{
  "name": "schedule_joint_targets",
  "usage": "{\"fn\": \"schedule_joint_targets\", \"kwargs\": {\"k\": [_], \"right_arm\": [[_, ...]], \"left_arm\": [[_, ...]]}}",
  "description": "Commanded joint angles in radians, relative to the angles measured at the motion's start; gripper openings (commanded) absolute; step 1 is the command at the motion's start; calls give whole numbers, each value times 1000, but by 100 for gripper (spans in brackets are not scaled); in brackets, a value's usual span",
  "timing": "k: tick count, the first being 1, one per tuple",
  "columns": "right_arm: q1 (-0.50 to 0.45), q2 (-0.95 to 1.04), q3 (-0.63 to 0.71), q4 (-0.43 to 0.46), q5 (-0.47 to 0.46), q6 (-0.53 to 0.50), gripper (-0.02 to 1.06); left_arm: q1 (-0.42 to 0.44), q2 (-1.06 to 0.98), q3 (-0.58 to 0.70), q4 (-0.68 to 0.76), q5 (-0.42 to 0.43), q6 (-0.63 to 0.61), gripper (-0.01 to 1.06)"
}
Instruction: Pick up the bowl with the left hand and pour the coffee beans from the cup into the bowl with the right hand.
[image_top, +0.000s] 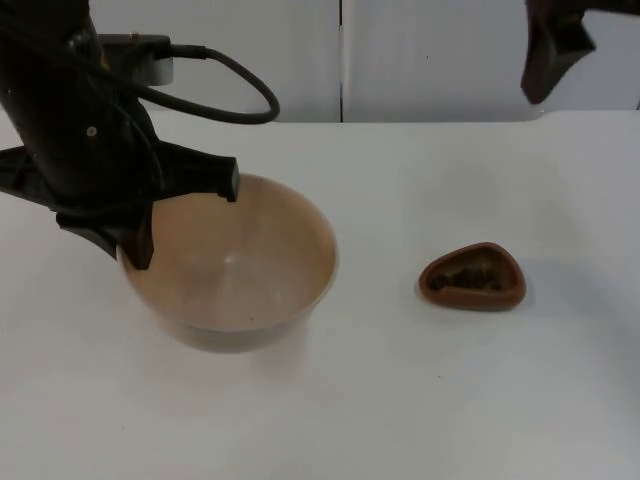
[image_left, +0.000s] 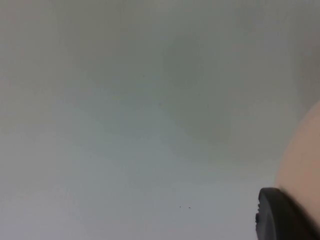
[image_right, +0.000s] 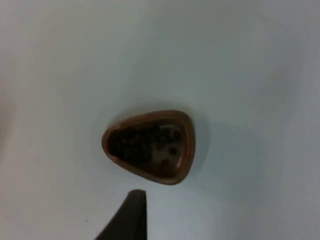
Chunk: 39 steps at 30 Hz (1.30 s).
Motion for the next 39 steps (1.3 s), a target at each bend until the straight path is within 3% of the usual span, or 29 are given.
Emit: {"fn": "schedule_joint_targets", "kwargs": {"k": [1, 4, 18, 39], "right_arm": [[9, 18, -10, -36, 4, 38, 105], [9, 68, -10, -77, -3, 100, 105], [10, 211, -12, -71, -89, 157, 105], [10, 397, -12, -96, -183, 228, 84]], "left_arm": [[-5, -8, -3, 3, -4, -9, 0], [-5, -8, -3, 3, -8, -9, 0], [-5, -8, -3, 3, -12, -9, 0], [-5, -8, -3, 1, -22, -16, 0]]}}
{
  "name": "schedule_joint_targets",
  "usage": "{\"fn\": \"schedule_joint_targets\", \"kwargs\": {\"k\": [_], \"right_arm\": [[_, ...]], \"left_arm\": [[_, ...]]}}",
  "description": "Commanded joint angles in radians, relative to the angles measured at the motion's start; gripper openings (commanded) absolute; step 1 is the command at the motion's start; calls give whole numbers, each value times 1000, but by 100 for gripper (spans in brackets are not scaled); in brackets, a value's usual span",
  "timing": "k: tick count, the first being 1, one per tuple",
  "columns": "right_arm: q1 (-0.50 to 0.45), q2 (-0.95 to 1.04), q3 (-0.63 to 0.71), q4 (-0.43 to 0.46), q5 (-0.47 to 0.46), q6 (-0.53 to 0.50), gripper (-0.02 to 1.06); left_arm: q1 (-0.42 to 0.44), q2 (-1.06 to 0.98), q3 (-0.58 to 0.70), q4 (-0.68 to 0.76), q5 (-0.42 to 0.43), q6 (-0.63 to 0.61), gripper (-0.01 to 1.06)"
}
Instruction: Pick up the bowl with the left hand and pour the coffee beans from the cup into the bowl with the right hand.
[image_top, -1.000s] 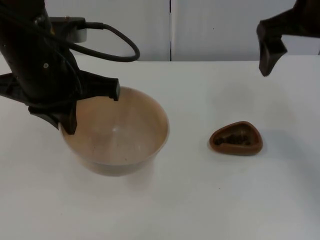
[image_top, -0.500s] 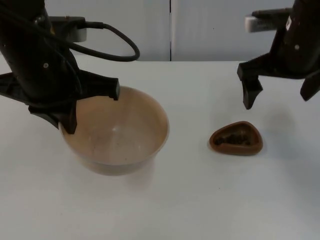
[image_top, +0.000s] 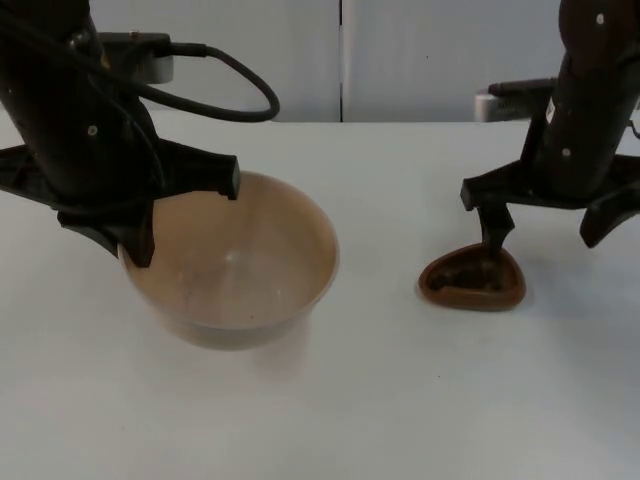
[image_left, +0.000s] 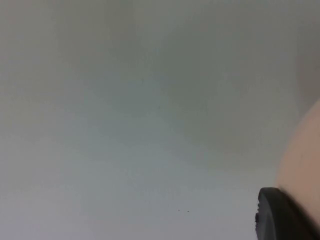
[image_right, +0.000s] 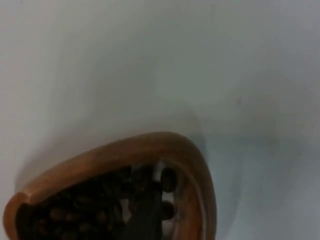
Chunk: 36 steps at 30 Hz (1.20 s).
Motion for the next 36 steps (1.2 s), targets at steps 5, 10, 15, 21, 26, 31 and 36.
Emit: {"fn": "schedule_joint_targets", "kwargs": {"k": [5, 10, 15, 21, 26, 31, 36], "right_arm": [[7, 11, -2, -11, -26, 16, 82], [7, 34, -1, -12, -42, 16, 82], [7, 69, -1, -12, -36, 16, 81], [7, 75, -1, -12, -40, 16, 74], [7, 73, -1, -12, -42, 16, 68], [7, 73, -3, -12, -46, 16, 60], [7, 71, -3, -11, -52, 16, 39]], "left_arm": [[-5, -8, -3, -1, -14, -12, 0], [-5, -8, -3, -1, -18, -12, 0], [-5, -8, -3, -1, -18, -12, 0], [-5, -8, -3, -1, -18, -12, 0], [-5, -8, -3, -1, -18, -12, 0], [-5, -8, -3, -1, -20, -12, 0], [-5, -6, -3, -1, -22, -12, 0]]}}
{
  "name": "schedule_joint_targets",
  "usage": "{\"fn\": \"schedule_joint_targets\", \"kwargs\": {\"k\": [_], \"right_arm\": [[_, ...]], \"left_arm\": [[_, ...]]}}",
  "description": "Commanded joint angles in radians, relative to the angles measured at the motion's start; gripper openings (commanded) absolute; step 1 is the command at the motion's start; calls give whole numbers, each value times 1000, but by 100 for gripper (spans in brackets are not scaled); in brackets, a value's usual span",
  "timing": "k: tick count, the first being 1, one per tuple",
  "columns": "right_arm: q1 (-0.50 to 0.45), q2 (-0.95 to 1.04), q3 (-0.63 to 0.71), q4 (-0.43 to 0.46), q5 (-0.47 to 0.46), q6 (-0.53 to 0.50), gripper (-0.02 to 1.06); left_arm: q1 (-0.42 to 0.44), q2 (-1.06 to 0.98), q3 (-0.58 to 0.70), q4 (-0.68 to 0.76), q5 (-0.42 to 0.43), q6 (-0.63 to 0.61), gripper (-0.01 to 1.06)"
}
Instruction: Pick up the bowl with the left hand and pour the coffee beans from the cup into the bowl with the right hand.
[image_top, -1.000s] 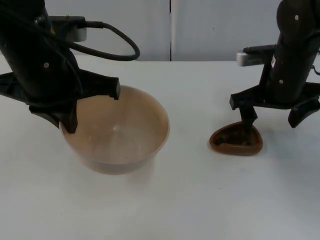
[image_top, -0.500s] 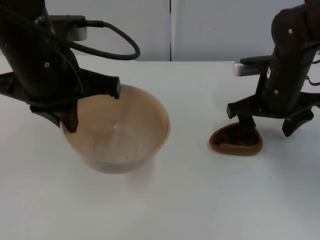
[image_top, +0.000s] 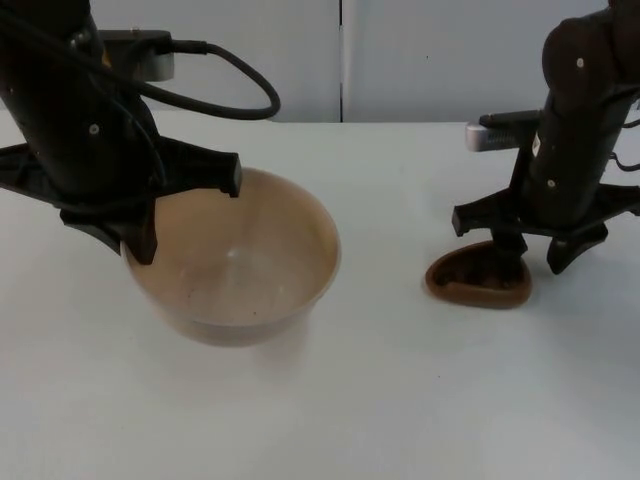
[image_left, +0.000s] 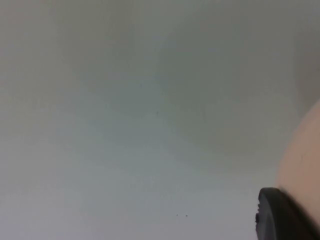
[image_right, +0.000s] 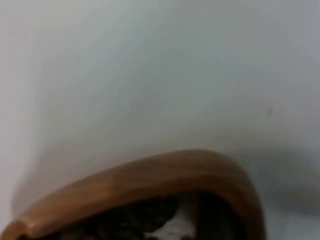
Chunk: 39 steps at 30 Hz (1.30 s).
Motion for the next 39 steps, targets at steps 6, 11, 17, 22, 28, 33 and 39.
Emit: {"fn": "schedule_joint_targets", "kwargs": {"k": [6, 11, 17, 22, 28, 33, 39], "right_arm": [[7, 3, -1, -11, -7, 0, 12], [7, 3, -1, -11, -9, 0, 0], [7, 3, -1, -11, -3, 0, 0], [7, -16, -1, -8, 6, -21, 0], [7, -64, -1, -10, 2, -30, 0], [7, -92, -3, -6, 25, -50, 0], [7, -136, -1, 5, 51, -76, 0]], "left_arm": [[-5, -6, -3, -1, -9, -12, 0], [-5, -6, -3, -1, -9, -12, 0], [-5, -6, -3, -1, -9, -12, 0], [-5, -6, -3, -1, -9, -12, 0], [-5, -6, -3, -1, -9, -12, 0], [-5, -6, -3, -1, -9, -12, 0], [-5, -6, -3, -1, -9, -16, 0]]}}
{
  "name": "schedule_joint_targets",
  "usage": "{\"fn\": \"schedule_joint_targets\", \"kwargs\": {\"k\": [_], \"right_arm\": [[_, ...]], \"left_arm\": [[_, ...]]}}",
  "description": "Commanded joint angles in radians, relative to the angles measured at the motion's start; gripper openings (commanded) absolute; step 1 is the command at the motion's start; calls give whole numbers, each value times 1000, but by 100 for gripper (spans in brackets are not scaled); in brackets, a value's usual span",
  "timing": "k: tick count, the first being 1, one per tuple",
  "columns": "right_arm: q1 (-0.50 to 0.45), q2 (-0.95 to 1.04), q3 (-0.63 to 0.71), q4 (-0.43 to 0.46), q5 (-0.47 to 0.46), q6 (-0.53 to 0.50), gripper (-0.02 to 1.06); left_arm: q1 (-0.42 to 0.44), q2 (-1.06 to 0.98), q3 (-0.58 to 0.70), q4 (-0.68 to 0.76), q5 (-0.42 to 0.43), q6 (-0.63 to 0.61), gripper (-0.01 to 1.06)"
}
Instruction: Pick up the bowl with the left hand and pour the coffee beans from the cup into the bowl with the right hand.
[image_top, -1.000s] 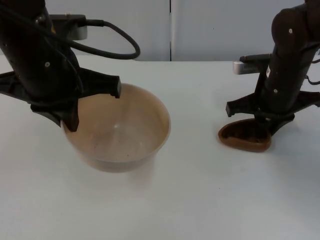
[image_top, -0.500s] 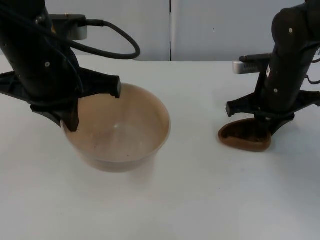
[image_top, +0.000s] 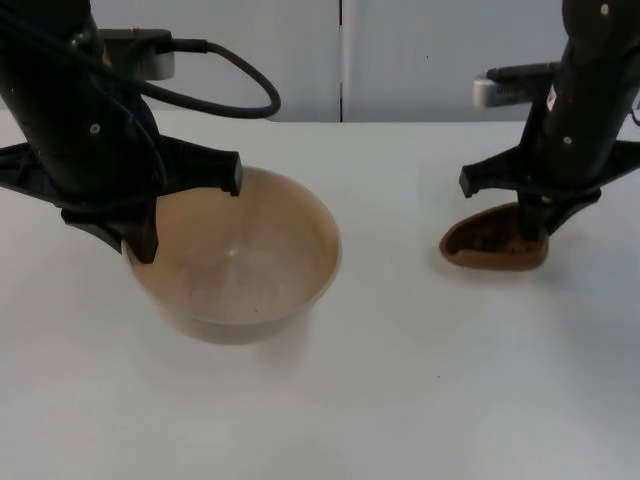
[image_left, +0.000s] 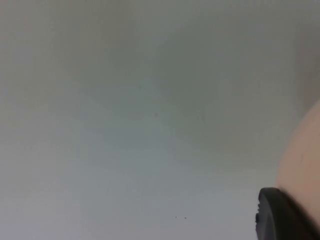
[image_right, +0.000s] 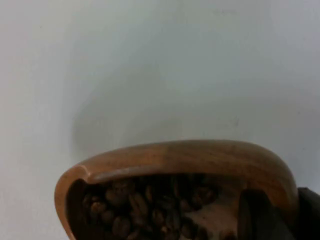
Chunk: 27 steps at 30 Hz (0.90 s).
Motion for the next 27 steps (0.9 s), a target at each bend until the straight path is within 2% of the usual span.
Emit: {"fn": "schedule_joint_targets", "kwargs": {"k": [1, 6, 12, 27], "right_arm": [[7, -34, -1, 12, 27, -27, 0], [7, -71, -1, 75, 91, -110, 0], [7, -125, -1, 83, 127, -137, 0], [7, -326, -1, 81, 286, -219, 0]], "left_arm": [[-5, -6, -3, -1, -5, -13, 0], [-5, -6, -3, -3, -6, -12, 0], [-5, -6, -3, -3, -4, -12, 0], [-5, -6, -3, -7, -8, -17, 0]]}}
